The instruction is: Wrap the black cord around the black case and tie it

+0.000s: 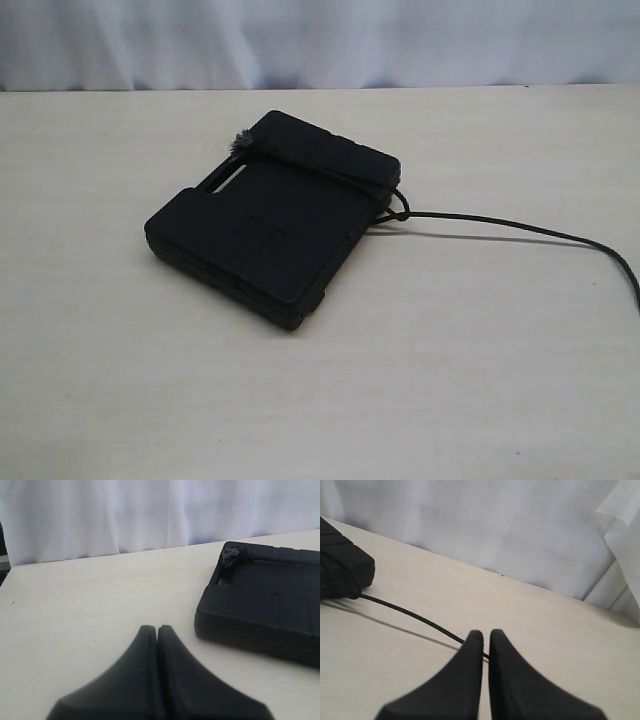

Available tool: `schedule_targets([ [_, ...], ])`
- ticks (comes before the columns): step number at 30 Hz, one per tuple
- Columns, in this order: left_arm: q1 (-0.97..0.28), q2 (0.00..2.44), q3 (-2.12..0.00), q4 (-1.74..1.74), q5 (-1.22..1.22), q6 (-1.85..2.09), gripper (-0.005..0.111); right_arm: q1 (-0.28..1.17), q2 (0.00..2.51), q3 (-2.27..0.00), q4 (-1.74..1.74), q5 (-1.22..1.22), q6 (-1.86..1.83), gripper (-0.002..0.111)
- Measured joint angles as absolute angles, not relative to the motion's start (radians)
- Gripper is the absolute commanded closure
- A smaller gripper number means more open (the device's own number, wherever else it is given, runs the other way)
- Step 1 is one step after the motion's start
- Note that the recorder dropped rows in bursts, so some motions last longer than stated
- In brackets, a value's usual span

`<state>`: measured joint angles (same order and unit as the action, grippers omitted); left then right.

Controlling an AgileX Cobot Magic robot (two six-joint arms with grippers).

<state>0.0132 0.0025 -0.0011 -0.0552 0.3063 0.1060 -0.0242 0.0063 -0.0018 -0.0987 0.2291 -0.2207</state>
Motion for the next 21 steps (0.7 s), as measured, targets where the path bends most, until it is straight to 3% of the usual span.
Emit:
schedule_targets([
  [17, 0.013, 0.003, -0.001, -0.055, 0.306, 0.106, 0.107, -0.026, 0.006, -0.002, -0.063, 0.233, -0.219, 0.104],
  [21, 0.013, 0.003, -0.001, -0.055, 0.306, 0.106, 0.107, -0.026, 0.006, -0.002, -0.054, 0.231, -0.065, 0.104],
])
